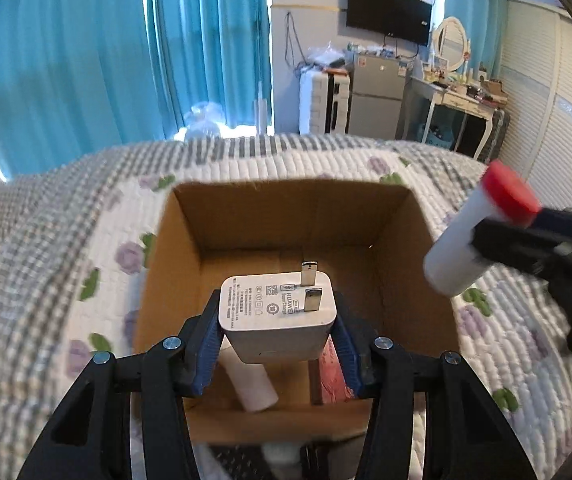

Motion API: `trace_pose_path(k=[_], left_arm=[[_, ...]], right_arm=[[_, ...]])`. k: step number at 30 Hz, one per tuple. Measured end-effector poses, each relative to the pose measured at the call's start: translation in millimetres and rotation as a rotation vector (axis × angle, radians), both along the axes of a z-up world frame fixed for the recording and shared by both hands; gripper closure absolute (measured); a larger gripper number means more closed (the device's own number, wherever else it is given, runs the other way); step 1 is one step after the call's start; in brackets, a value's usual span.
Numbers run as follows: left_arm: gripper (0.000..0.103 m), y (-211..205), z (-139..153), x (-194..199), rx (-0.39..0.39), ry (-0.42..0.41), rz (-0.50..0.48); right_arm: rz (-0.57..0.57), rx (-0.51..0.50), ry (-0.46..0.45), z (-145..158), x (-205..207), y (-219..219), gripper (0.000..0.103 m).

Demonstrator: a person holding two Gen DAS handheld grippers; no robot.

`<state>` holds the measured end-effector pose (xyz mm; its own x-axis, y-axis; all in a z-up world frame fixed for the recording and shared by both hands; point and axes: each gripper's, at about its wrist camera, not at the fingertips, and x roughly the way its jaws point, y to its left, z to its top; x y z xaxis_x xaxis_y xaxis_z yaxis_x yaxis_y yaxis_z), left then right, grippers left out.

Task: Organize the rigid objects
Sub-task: 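Lower the white charger into the box with the left tool while the right tool drops the bottle in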

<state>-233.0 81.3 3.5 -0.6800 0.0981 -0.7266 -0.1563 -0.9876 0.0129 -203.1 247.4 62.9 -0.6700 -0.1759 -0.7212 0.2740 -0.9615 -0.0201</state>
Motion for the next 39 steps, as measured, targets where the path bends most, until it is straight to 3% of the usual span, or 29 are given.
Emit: trace_pose_path(k=[3, 8, 15, 19, 24, 29, 32, 34, 35, 39], left_arm=[[0.052, 6, -19, -12, -0.035, -0.042, 0.001], [0.050, 8, -31, -21, -0.027, -0.084, 0.001], [0.050, -11, -1, -9, -0.016, -0.009, 0.030], [0.050, -25, 10, -3, -0.062, 0.020, 0.044], [0.050, -37, 7, 0, -0.074, 0.016, 0.061], [0.050, -44, 0, 0, -0.075, 0.013, 0.077], [0.040, -48, 0, 0, -0.070, 0.017, 0.086], [0.034, -51, 3, 2, -0.067, 0.024, 0.097], [0.031, -52, 5, 4, -0.065, 0.028, 0.101], [0.025, -55, 20, 16, -0.041, 0.041, 0.107]], right_arm=[[-0.006, 0.005, -0.016, -12, -15, 7, 0.067], [0.002, 0.002, -0.024, -26, -27, 11, 0.067], [0.017, 0.005, -0.025, -22, -26, 2, 0.067], [0.032, 0.030, -0.039, -26, -29, -12, 0.067], [0.075, 0.096, -0.126, -56, -38, -37, 0.067], [0.081, 0.100, -0.180, -82, -49, -47, 0.067], [0.064, 0.094, -0.180, -87, -58, -47, 0.067], [0.037, 0.075, -0.145, -83, -64, -43, 0.051], [0.002, 0.063, -0.113, -77, -65, -38, 0.036], [-0.083, -0.035, -0.053, -54, -61, -15, 0.032]])
